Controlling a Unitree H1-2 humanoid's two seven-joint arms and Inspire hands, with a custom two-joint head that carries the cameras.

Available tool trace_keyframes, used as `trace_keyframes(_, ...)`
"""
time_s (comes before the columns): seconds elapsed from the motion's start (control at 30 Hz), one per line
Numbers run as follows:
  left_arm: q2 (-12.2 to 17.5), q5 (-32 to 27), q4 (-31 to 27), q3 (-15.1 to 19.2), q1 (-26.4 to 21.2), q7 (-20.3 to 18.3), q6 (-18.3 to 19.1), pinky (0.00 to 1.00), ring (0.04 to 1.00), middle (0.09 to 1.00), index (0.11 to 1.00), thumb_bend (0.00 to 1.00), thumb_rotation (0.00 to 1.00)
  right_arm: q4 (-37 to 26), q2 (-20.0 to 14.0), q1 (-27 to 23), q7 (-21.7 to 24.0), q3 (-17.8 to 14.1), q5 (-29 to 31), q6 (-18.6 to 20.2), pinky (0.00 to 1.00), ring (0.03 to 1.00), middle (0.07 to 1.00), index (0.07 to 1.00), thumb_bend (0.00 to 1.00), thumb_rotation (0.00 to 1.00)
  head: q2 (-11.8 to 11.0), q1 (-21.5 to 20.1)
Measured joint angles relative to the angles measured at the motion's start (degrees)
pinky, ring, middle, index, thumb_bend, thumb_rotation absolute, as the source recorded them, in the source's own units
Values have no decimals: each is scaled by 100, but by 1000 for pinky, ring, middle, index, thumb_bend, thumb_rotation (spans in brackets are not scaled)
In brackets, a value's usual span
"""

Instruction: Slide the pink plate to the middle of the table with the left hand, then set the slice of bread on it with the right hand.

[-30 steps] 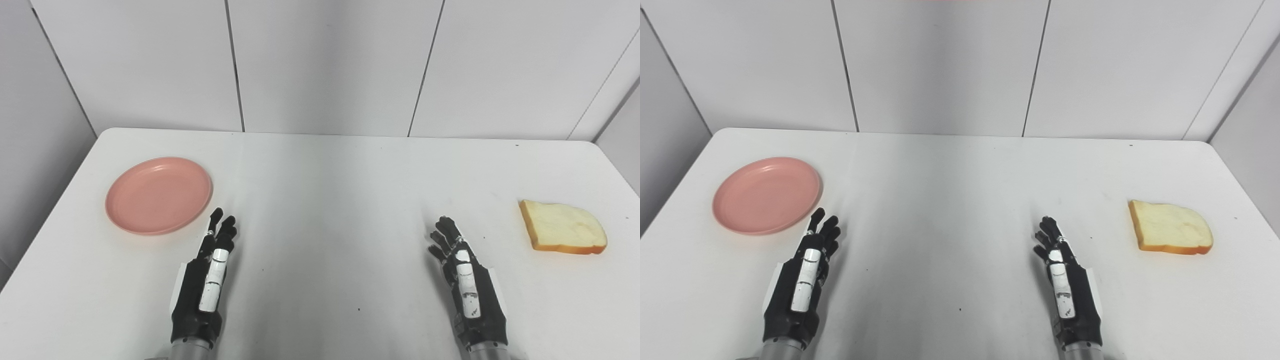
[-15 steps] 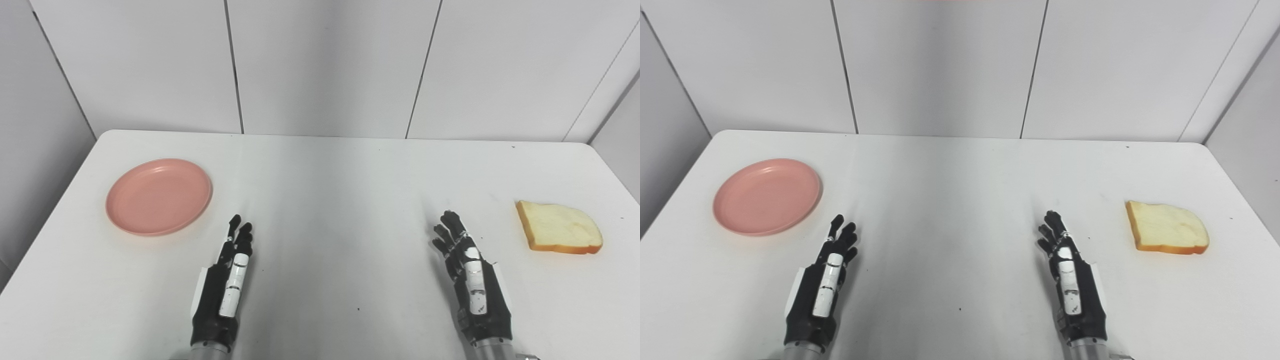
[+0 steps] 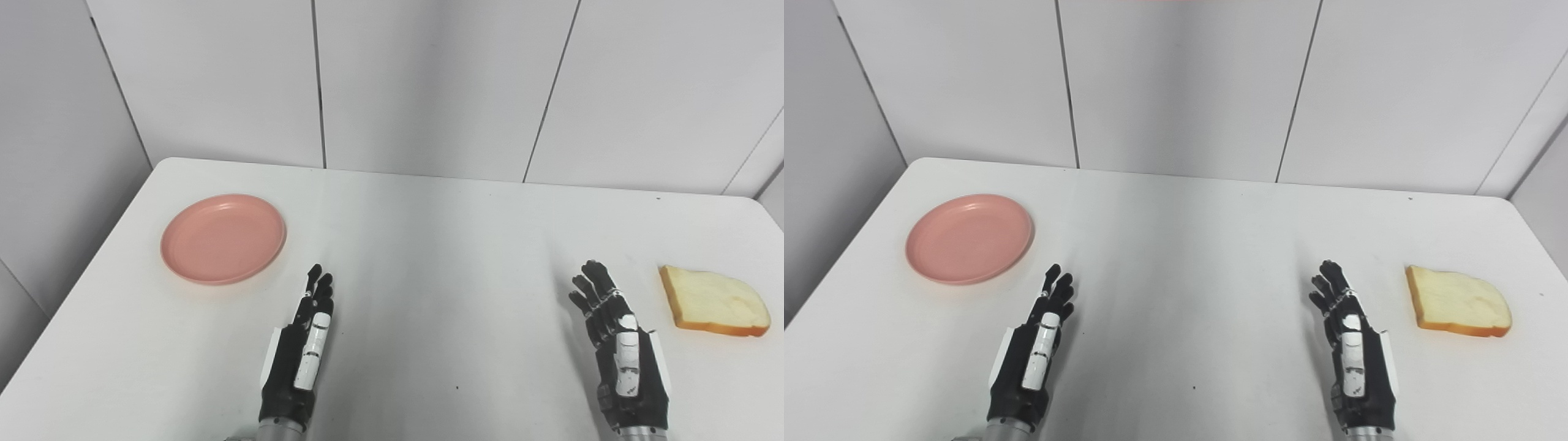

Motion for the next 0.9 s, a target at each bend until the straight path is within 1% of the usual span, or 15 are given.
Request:
trace_keyframes(0.07,-2,-46,1,22,0,8,-40,1000,982,977,983,546,907,9,-1,-7,2,-4,4,-32,923,916,926,884,785,995,-114,70)
trace_keyframes(0.13,-2,-104,2,43,-2,10,-108,1000,984,978,986,538,905,10,-1,-15,3,-4,5,-34,926,917,925,883,778,999,-114,70)
trace_keyframes(0.2,-1,-119,5,59,-3,10,-112,1000,984,976,985,536,899,15,-3,-31,3,-4,2,-34,926,918,925,884,772,1000,-228,105)
trace_keyframes(0.27,-1,-165,6,106,-7,10,-112,1000,983,975,981,576,895,30,-3,-54,3,-3,-1,-35,927,918,924,883,767,1000,-246,97)
trace_keyframes(0.3,-1,-183,5,136,-11,11,-112,1000,983,981,980,618,895,38,-3,-66,3,-2,-2,-35,929,919,926,884,761,1000,-281,71)
trace_keyframes(0.37,-1,-273,1,244,-34,13,-112,1000,980,985,977,669,891,76,-3,-105,3,-1,-5,-35,927,918,926,881,756,1000,-307,53)
trace_keyframes(0.53,15,-401,-82,468,-198,20,-111,1000,974,983,979,715,888,168,0,-185,4,7,-13,-43,925,917,925,878,746,998,-325,9)
trace_keyframes(0.63,46,-489,-234,646,-347,26,-111,1000,969,973,971,736,878,187,1,-196,5,9,-16,-64,925,914,921,873,747,989,-316,0)
trace_keyframes(0.73,142,-494,-251,819,-555,29,-111,1000,978,975,976,753,865,189,4,-197,11,13,-15,-80,919,910,916,870,765,981,-308,-18)
trace_keyframes(0.8,268,-577,-215,979,-718,28,-115,1000,978,976,988,787,867,188,8,-197,12,15,-20,-85,917,910,915,873,773,976,-299,-26)
trace_keyframes(0.9,558,-620,5,1261,-1077,23,-124,1000,966,974,985,820,875,188,18,-198,11,16,-29,-95,913,908,911,868,777,974,-272,-53)
